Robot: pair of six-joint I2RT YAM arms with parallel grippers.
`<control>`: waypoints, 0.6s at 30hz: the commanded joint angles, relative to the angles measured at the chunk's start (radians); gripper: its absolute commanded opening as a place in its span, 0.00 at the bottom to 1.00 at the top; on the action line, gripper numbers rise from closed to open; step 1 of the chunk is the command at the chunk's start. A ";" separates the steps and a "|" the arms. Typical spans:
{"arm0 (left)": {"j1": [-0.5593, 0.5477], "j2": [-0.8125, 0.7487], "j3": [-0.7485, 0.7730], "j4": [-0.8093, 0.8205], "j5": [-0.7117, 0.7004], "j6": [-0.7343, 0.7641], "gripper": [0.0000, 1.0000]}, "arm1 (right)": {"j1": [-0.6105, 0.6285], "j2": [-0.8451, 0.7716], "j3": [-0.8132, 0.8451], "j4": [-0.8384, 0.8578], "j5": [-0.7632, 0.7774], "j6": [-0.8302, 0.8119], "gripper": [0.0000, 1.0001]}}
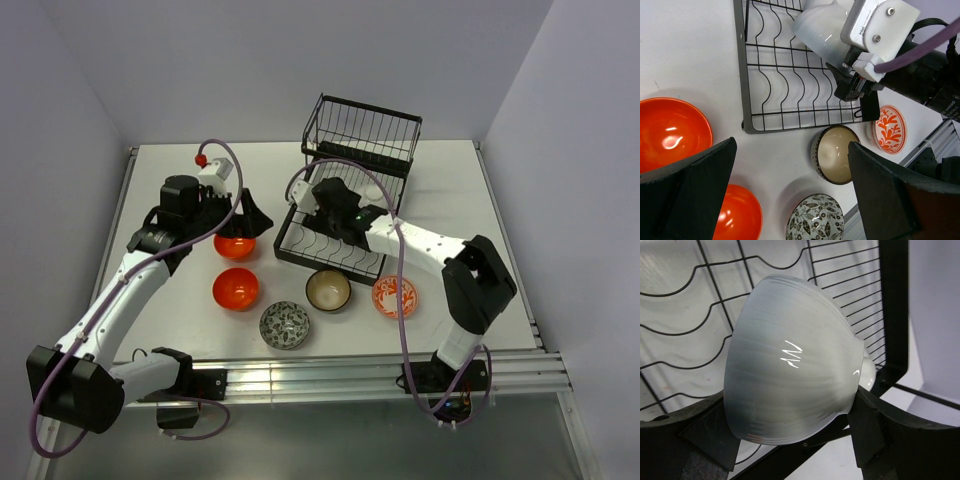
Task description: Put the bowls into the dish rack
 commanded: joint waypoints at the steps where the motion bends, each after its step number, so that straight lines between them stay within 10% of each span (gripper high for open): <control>1: 0.008 -0.027 0.031 0.009 -0.010 0.025 1.00 | 0.004 -0.008 -0.006 0.190 0.066 -0.118 0.00; 18: 0.011 -0.051 0.009 -0.010 -0.029 0.034 0.99 | 0.004 0.097 -0.127 0.516 0.091 -0.454 0.00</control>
